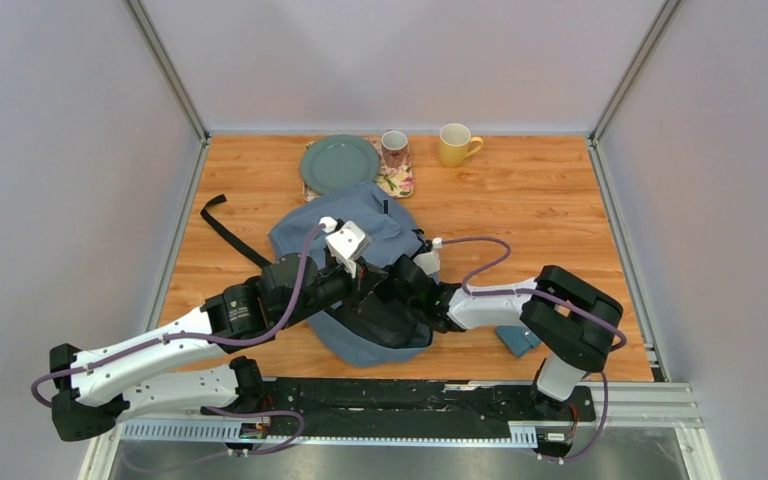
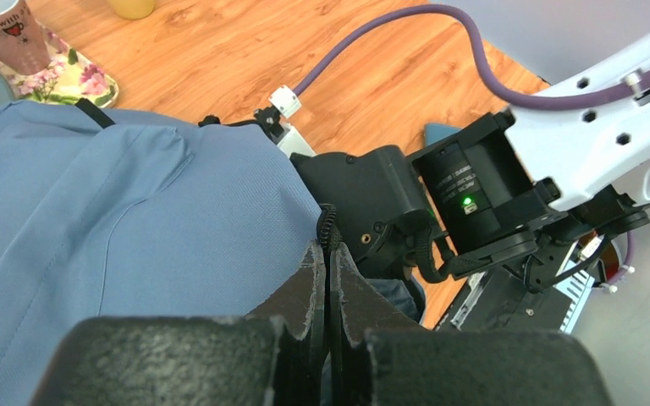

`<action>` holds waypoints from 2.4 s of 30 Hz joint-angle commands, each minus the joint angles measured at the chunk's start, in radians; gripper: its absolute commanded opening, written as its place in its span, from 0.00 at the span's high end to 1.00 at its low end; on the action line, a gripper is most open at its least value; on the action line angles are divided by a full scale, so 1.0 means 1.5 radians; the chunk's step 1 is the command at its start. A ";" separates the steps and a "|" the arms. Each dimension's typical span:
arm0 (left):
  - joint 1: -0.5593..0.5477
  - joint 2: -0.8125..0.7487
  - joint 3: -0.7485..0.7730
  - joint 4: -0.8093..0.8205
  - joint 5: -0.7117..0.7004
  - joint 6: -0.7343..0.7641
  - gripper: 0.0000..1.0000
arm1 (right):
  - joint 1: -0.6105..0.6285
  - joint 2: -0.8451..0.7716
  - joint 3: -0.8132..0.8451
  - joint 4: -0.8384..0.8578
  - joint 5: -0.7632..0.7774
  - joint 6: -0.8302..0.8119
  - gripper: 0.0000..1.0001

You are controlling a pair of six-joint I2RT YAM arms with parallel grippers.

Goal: Pack the student bag
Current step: Place the book in the student bag, then adjust the student bag at the center of the board.

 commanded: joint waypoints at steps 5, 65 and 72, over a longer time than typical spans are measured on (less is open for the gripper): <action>-0.005 -0.009 0.001 0.040 0.020 -0.022 1.00 | -0.008 -0.121 0.000 -0.187 -0.031 -0.094 0.23; 0.004 -0.225 -0.101 -0.293 -0.305 -0.173 0.05 | 0.003 -0.584 -0.107 -0.609 0.013 -0.227 0.41; 0.003 -0.180 -0.089 -0.267 -0.272 -0.152 0.05 | 0.002 -0.583 -0.075 -0.678 -0.001 -0.256 0.46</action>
